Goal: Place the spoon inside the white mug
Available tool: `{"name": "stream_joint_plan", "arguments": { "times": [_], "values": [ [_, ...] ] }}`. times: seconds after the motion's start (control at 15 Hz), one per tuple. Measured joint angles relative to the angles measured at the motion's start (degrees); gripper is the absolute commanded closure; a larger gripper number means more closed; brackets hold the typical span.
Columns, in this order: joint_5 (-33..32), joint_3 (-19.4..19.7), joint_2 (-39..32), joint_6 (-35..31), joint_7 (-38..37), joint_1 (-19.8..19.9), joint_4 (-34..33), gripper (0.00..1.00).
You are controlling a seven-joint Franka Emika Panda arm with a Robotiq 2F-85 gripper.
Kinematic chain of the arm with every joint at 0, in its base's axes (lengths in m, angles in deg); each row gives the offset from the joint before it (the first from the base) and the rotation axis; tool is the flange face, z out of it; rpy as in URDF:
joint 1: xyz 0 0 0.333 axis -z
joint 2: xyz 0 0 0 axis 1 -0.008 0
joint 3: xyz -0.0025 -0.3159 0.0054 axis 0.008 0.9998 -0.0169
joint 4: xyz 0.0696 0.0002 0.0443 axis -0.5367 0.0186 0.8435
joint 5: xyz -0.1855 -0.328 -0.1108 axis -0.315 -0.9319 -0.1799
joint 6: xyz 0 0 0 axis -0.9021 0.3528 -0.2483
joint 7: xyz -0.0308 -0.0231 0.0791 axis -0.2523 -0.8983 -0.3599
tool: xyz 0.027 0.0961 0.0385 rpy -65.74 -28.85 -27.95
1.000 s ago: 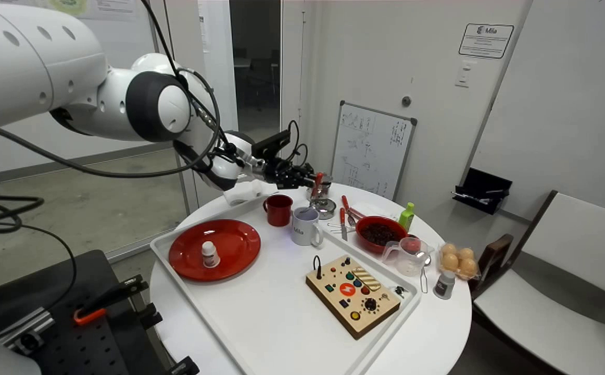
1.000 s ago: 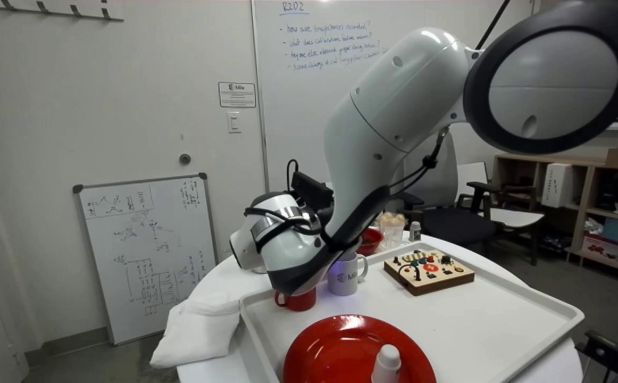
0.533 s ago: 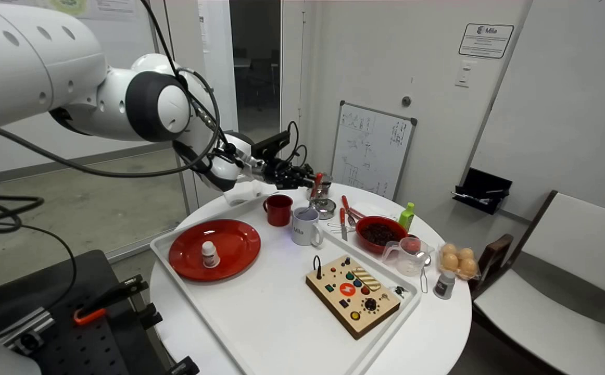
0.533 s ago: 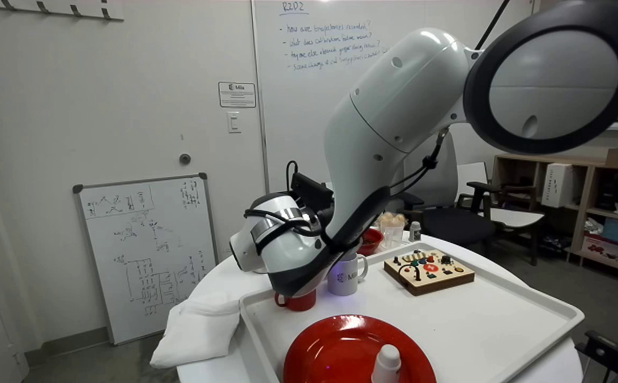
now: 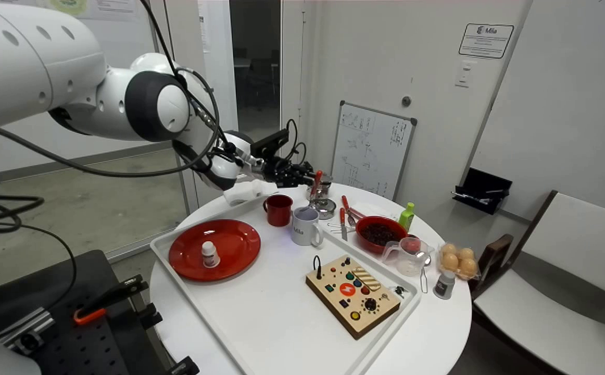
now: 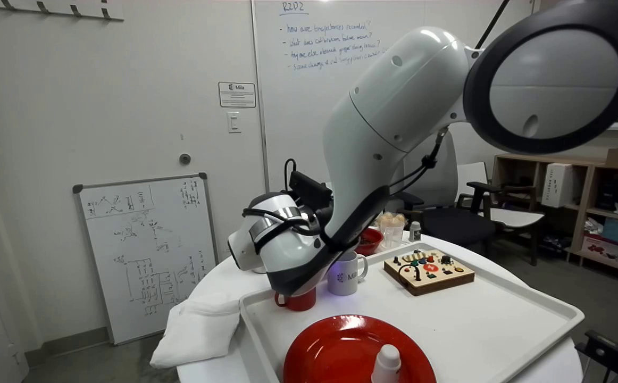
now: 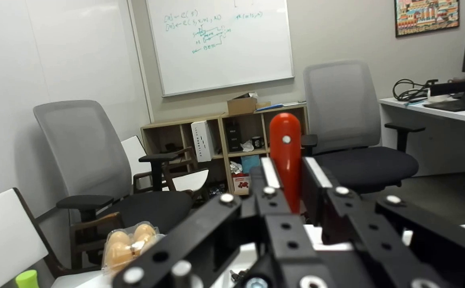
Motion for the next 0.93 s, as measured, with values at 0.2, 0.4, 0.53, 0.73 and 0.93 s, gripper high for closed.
{"name": "stream_joint_plan", "arguments": {
  "times": [0.2,0.4,0.53,0.73,0.93],
  "values": [
    [0.0,0.0,0.0,0.0,-0.2,-0.2,-0.4,0.87],
    [0.0,0.0,0.0,0.1,-0.3,-0.2,-0.4,0.48],
    [0.0,0.0,0.0,0.2,-0.3,-0.2,-0.4,0.32],
    [0.0,0.0,0.0,0.3,-0.3,-0.1,-0.4,0.11],
    [0.0,0.0,0.0,0.4,-0.3,-0.1,-0.4,0.00]
  ]
}}
